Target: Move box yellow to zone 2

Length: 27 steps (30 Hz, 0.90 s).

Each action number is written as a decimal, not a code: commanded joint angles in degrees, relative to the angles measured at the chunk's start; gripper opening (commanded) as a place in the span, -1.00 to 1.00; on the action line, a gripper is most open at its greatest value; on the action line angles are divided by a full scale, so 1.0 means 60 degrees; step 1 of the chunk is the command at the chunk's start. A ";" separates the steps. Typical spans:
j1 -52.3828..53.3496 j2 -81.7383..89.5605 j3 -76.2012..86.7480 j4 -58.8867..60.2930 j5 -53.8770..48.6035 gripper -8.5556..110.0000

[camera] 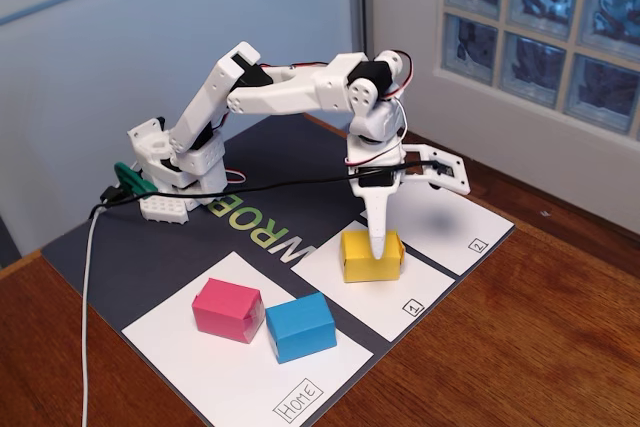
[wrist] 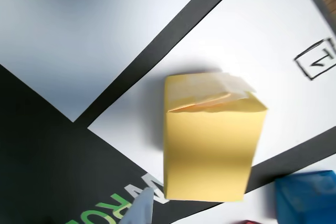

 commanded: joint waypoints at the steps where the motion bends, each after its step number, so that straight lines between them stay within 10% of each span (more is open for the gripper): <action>1: -0.0205 0.0908 0.0103 0.1538 0.0176 -0.04; 27: 0.0264 0.0586 0.0630 0.0029 0.0161 -0.10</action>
